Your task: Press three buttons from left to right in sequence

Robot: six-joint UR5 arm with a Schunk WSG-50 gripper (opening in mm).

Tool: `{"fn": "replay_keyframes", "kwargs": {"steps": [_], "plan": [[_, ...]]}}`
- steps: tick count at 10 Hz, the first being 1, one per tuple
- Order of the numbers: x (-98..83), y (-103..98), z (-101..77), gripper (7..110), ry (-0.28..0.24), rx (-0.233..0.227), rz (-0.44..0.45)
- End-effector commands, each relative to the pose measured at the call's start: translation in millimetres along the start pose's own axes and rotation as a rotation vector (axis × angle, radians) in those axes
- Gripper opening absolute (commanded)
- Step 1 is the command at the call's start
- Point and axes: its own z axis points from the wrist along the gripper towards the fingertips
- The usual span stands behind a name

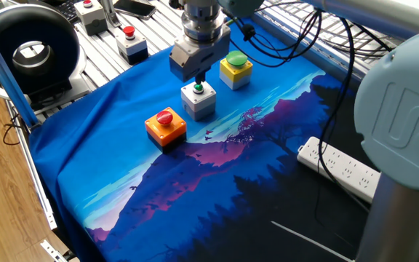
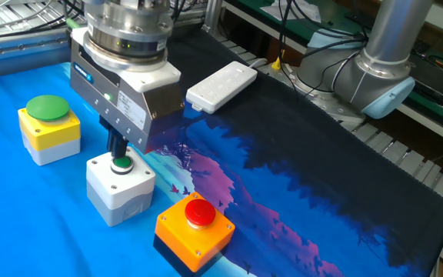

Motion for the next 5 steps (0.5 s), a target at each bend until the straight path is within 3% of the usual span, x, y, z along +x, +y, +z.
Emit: {"fn": "replay_keyframes", "kwargs": {"steps": [1,5], "plan": [[2.4,4.7,0.2,7,-0.003,-0.008,0.016],[4.5,6.0,3.2,7,-0.006,-0.007,0.021]]}}
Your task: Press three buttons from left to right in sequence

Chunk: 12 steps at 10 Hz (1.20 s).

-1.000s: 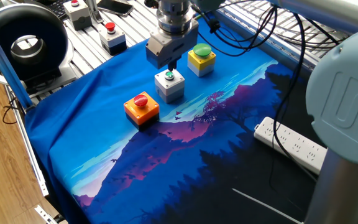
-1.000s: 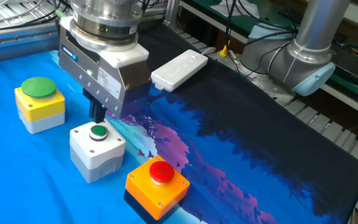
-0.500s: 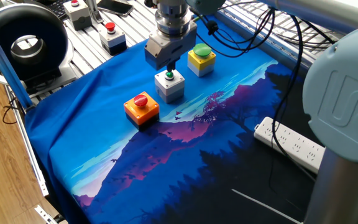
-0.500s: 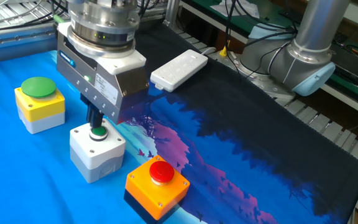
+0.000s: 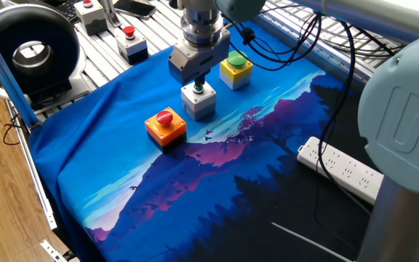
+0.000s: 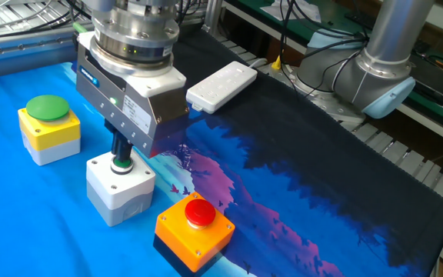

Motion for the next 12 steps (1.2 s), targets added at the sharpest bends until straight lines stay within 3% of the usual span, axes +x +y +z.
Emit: {"fn": "replay_keyframes", "kwargs": {"steps": [1,12], "plan": [[0.2,2.1,1.7,7,-0.004,-0.012,0.009],[1.7,5.0,6.3,7,-0.007,-0.004,0.009]]}}
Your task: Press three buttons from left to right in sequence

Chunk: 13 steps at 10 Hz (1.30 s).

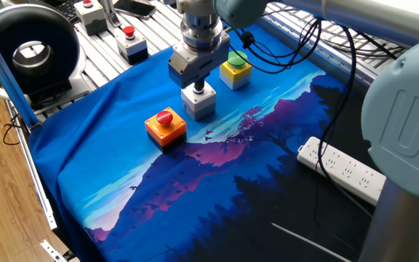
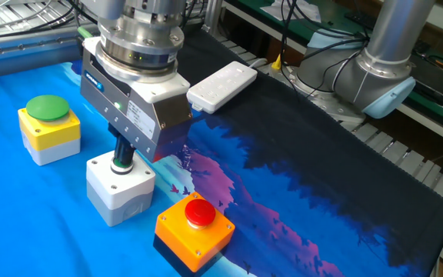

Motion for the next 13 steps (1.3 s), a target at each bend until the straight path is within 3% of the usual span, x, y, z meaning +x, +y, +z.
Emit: {"fn": "replay_keyframes", "kwargs": {"steps": [1,4,8,13], "plan": [[-0.5,1.0,-1.4,7,0.003,-0.007,0.005],[1.4,3.6,-10.6,7,0.020,-0.002,0.012],[9.2,-11.4,-38.6,7,0.051,-0.023,-0.017],[19.6,22.6,-41.6,7,0.046,-0.026,0.044]]}}
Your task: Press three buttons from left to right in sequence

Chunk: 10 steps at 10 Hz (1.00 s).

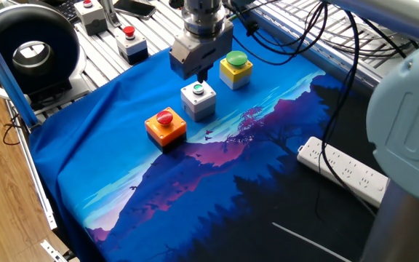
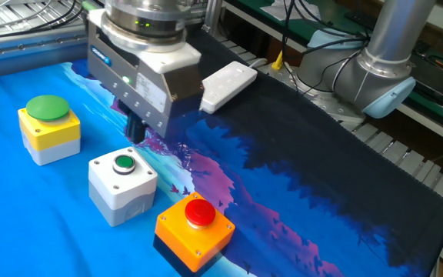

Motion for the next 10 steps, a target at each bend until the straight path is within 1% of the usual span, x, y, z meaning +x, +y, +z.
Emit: {"fn": "replay_keyframes", "kwargs": {"steps": [1,3,4,7,8,9,10], "plan": [[7.1,21.0,-0.3,7,-0.009,-0.016,0.039],[10.4,35.0,-0.7,7,-0.014,-0.012,0.068],[10.8,38.7,-0.9,7,-0.015,-0.015,0.074],[9.1,39.1,-0.3,7,-0.024,-0.016,0.086],[9.5,34.9,-0.3,7,-0.023,0.002,0.060],[10.4,37.2,-0.3,7,-0.020,-0.007,-0.023],[7.7,39.9,-0.4,7,-0.032,-0.015,-0.168]]}}
